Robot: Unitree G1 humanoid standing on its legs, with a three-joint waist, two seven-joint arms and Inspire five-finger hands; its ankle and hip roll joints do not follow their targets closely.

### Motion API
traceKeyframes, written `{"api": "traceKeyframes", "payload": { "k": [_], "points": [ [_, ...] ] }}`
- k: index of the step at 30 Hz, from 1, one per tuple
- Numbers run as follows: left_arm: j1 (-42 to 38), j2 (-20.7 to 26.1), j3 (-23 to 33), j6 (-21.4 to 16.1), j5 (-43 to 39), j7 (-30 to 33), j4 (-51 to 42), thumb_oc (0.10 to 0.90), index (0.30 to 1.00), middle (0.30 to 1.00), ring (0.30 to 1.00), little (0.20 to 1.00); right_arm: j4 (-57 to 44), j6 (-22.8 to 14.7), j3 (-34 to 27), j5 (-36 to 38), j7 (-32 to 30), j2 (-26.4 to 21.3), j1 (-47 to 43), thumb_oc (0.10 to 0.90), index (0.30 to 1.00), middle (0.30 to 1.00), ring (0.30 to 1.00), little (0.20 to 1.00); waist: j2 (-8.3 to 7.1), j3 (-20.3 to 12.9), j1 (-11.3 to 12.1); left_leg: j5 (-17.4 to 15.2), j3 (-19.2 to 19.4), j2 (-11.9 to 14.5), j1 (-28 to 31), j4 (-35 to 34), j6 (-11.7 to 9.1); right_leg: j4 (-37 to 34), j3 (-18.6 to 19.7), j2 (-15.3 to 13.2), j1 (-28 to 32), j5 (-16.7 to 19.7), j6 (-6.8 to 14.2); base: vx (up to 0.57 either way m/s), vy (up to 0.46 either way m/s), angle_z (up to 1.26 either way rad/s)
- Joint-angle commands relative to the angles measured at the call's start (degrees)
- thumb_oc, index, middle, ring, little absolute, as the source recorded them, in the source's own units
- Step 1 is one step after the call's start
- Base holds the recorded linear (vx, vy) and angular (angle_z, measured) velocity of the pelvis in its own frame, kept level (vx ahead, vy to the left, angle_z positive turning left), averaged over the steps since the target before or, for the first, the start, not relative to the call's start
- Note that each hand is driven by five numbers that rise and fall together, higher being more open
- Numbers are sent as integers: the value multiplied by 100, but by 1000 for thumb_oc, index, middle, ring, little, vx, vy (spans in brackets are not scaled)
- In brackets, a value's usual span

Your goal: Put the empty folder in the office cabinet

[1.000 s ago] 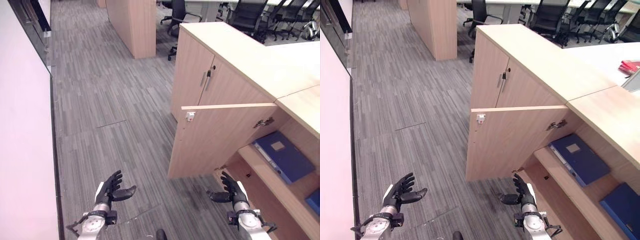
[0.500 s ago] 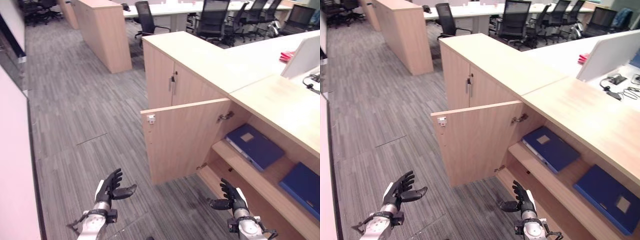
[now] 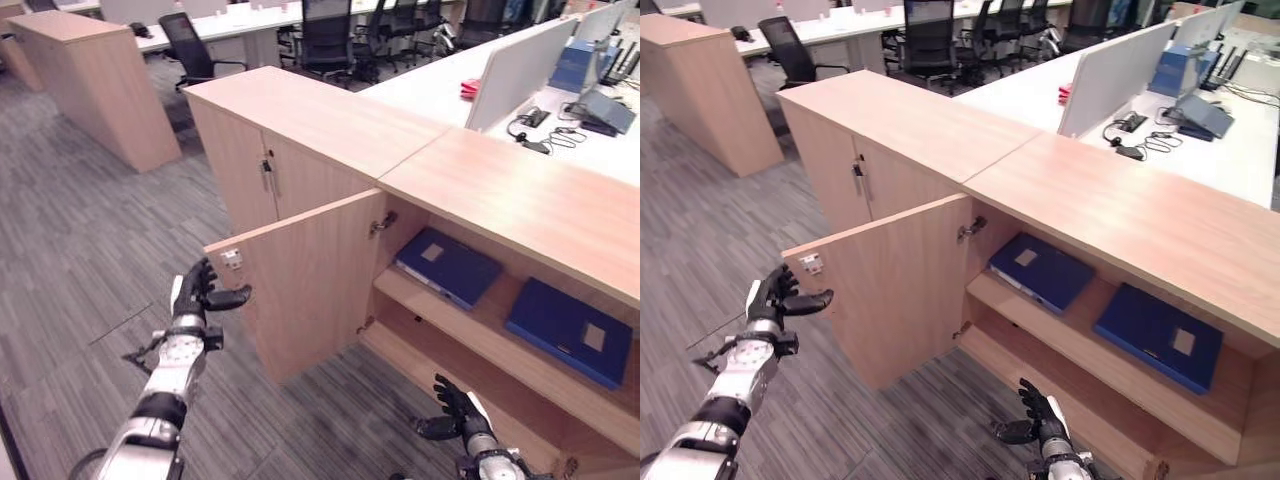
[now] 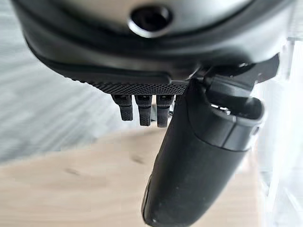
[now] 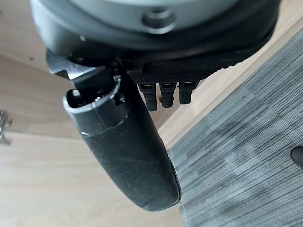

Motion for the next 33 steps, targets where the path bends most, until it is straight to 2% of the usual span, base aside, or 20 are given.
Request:
{"api": "traceKeyframes", "payload": {
  "k": [1, 4, 12, 18, 19, 20, 23, 24, 29, 32, 33],
  "points": [
    [-1241, 444, -152, -482, -82, 94, 384, 800, 900, 900, 900, 900, -565, -433, -65, -96, -30, -266, -442, 800, 900, 900, 900, 900, 172, 15, 8, -954, -486, 286, 540, -9, -424, 566, -304, -602, -13, -489, 699, 19, 38, -7],
    [-1629, 493, -230, -457, -156, 67, 594, 800, 900, 900, 900, 900, -550, -414, -124, -79, 2, -294, -361, 800, 900, 900, 900, 900, 129, 15, -106, -970, -400, 291, 556, -11, -419, 583, -285, -622, -54, -444, 740, 19, 32, -7],
    [-1965, 523, -425, -420, 16, 2, 774, 800, 900, 900, 900, 900, -487, -404, -142, -70, 30, -311, -357, 800, 900, 900, 900, 900, 43, 31, -166, -988, -312, 289, 559, -16, -407, 572, -284, -653, -113, -356, 789, 6, 14, -4],
    [-1837, 166, -526, -516, -107, -30, 401, 800, 900, 900, 900, 900, -364, -394, -131, -97, 12, -253, -380, 800, 900, 900, 900, 900, -28, 50, -97, -998, -343, 296, 540, -16, -399, 595, -413, -672, -75, -358, 784, 0, 0, 0],
    [-1589, -131, -574, -622, -176, -17, -97, 800, 900, 900, 900, 900, -326, -388, -153, -126, -46, -206, -433, 800, 900, 900, 900, 900, -56, 74, -31, -1004, -383, 289, 519, -10, -387, 613, -476, -687, -52, -368, 772, -27, -17, 5],
    [-1560, -140, -573, -610, -169, -4, -131, 800, 900, 900, 900, 900, -322, -390, -155, -128, -48, -209, -424, 800, 900, 900, 900, 900, -52, 66, -30, -1004, -387, 288, 519, -11, -386, 614, -480, -689, -49, -370, 773, -33, -26, 14],
    [-417, -853, -741, -709, -336, -220, -1612, 800, 900, 900, 900, 900, -300, -346, -319, -180, -180, -74, -568, 800, 900, 900, 900, 900, -73, 132, 171, -1009, -534, 266, 459, 4, -345, 661, -623, -726, 12, -399, 738, -25, -15, 12],
    [-378, -855, -743, -691, -334, -214, -1656, 800, 900, 900, 900, 900, -298, -346, -320, -182, -181, -77, -555, 800, 900, 900, 900, 900, -69, 119, 171, -1009, -538, 266, 460, 4, -344, 662, -627, -727, 14, -401, 739, -14, 3, 9],
    [1090, -1113, -1036, -476, -738, -1027, -3600, 800, 900, 900, 900, 900, -233, -245, -598, -291, -248, 82, -567, 800, 900, 900, 900, 900, -22, 181, 408, -1057, -706, 196, 430, 16, -263, 721, -712, -811, 60, -388, 732, -13, 27, 13],
    [1511, -1081, -1304, -286, -959, -1466, -4331, 800, 900, 900, 900, 900, -230, -221, -661, -333, -223, 138, -530, 800, 900, 900, 900, 900, -8, 199, 465, -1078, -768, 170, 421, 21, -227, 762, -717, -853, 67, -378, 742, -13, 33, 7],
    [1567, -1075, -1559, -190, -999, -1669, -4730, 800, 900, 900, 900, 900, -179, -233, -679, -330, -227, 167, -494, 800, 900, 900, 900, 900, -8, 195, 466, -1089, -812, 151, 410, 19, -214, 789, -727, -878, 76, -380, 755, -12, 21, 12]
  ]
}}
